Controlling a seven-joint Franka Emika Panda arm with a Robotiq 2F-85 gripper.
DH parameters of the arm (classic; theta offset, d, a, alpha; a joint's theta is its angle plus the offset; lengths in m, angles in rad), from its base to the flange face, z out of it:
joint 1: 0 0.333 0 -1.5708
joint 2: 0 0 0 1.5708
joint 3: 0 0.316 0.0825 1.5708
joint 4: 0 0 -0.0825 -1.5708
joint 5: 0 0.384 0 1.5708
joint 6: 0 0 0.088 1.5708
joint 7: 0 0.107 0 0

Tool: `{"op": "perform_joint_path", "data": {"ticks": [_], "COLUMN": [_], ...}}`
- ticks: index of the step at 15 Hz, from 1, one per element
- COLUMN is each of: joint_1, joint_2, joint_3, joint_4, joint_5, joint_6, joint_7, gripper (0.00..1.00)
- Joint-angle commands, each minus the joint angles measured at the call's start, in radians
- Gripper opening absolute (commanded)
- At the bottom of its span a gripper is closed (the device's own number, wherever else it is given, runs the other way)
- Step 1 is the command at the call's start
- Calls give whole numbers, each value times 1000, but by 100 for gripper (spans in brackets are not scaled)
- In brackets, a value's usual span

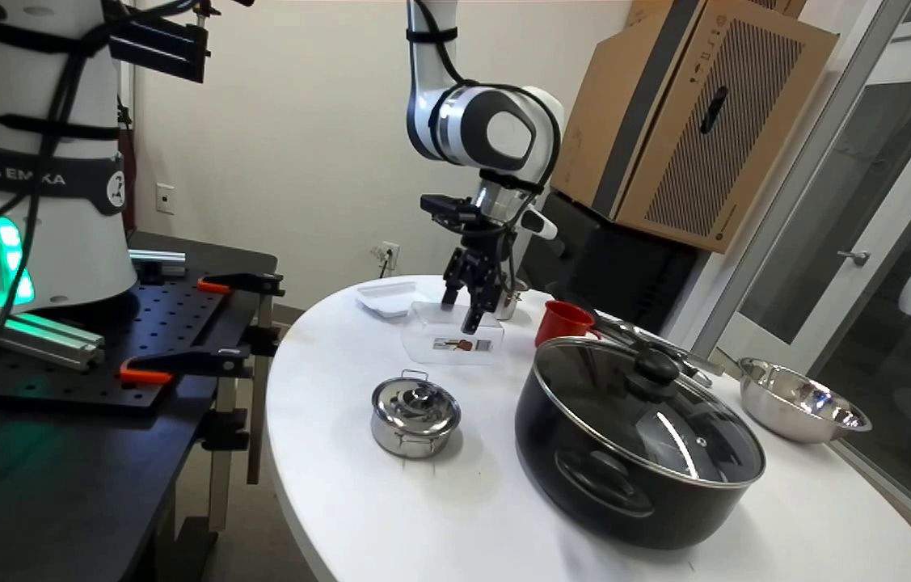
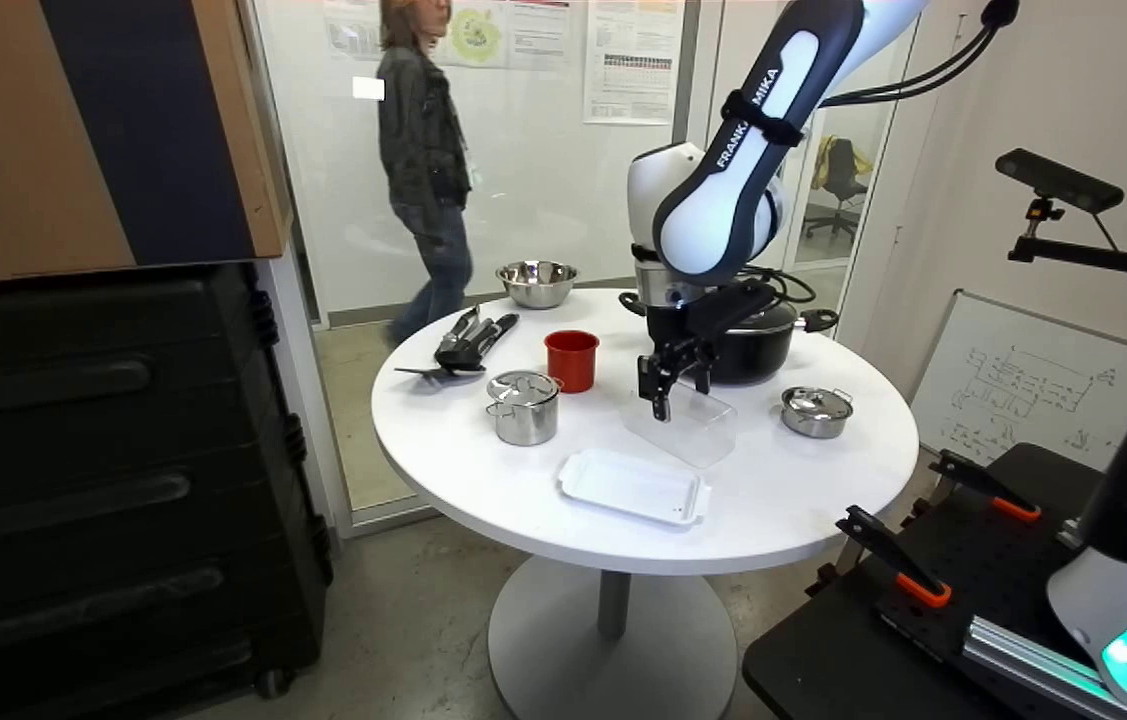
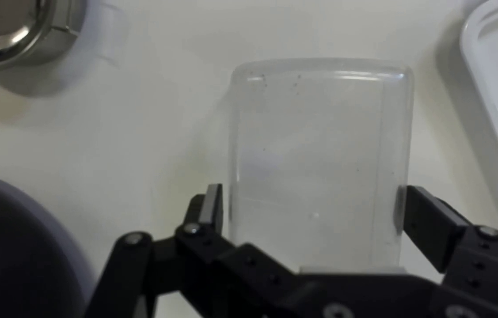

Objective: Put the plastic cover on the tray.

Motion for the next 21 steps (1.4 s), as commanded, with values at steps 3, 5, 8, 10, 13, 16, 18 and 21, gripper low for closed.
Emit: {"op": "perform_joint_path", "data": {"ticks": [3, 5, 8, 10, 13, 16, 18, 21], "joint_1": [21, 16, 7, 0, -3, -9, -1, 13], "joint_2": [34, 27, -17, -68, -173, -256, -281, -278], "joint_3": [-15, -11, -1, 12, 49, 105, 135, 172], "joint_4": [23, 20, -5, -33, -83, -116, -116, -106], "joint_5": [-13, -5, 7, 16, 8, 20, 11, -1], "joint_6": [13, 15, 31, 35, -15, -102, -173, -232], "joint_7": [27, 20, 6, -19, -103, -231, -297, -347], "gripper": [74, 69, 65, 65, 65, 65, 65, 65]}}
